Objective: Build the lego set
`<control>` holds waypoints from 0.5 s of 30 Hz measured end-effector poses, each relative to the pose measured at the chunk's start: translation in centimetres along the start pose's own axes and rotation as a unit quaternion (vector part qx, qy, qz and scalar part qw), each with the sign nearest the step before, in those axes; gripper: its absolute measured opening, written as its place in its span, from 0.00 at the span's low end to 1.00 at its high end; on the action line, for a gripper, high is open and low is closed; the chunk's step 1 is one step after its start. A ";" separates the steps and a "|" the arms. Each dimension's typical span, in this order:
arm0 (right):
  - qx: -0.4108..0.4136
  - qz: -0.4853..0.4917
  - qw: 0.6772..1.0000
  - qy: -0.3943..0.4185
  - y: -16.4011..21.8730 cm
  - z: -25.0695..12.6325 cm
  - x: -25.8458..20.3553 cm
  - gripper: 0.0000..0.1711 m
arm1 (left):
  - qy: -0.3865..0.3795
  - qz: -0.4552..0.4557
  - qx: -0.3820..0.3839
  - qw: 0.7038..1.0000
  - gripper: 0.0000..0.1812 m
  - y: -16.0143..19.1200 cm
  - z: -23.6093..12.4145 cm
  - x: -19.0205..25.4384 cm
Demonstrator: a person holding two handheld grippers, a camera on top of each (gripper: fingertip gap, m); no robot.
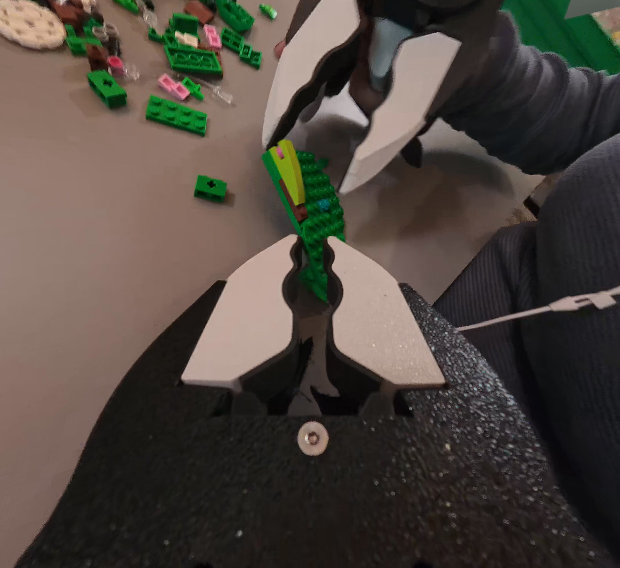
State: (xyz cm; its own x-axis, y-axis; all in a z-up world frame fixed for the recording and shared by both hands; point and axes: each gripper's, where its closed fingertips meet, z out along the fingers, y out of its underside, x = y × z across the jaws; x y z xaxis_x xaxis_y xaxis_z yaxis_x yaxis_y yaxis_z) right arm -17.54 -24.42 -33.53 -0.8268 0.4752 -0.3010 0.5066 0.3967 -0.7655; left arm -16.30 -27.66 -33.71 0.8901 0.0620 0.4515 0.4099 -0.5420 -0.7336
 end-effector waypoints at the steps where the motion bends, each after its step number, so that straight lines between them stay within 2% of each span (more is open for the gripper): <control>1: 0.002 0.013 1.000 -0.015 0.0 -0.1 -0.1 0.26 | 0.010 0.006 0.016 1.000 0.05 -0.3 -0.2 0.4; 6: -0.021 0.062 0.992 -0.107 0.1 0.1 -1.4 0.21 | 0.006 0.051 0.048 0.997 0.04 -0.4 -0.8 0.9; 8: -0.026 0.072 0.987 -0.144 0.0 0.3 -1.9 0.11 | 0.005 0.056 0.051 0.997 0.04 -0.3 -0.7 1.1; 10: -0.023 0.079 0.982 -0.169 -0.2 0.3 -2.2 0.08 | 0.002 0.042 0.055 0.998 0.05 -0.3 -0.8 0.9; 11: -0.013 0.084 0.980 -0.181 -0.6 0.1 -2.4 0.06 | 0.002 0.027 0.066 0.997 0.10 -0.6 -1.0 0.8; 13: 0.004 0.089 0.977 -0.192 -1.2 -0.3 -2.4 0.05 | 0.017 0.000 0.085 0.996 0.27 -1.1 -1.3 1.0; 15: 0.008 0.091 0.975 -0.202 -1.6 -0.7 -2.5 0.05 | 0.044 -0.006 0.083 0.996 0.31 -1.1 -1.1 1.6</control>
State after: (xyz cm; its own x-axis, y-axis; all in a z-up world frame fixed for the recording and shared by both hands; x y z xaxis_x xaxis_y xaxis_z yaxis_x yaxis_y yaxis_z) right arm -16.13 -25.67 -31.19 -0.7537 0.1866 -0.6302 0.6531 0.3209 -0.6860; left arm -15.58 -27.90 -31.57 0.8670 -0.0108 0.4982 0.4540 -0.3950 -0.7986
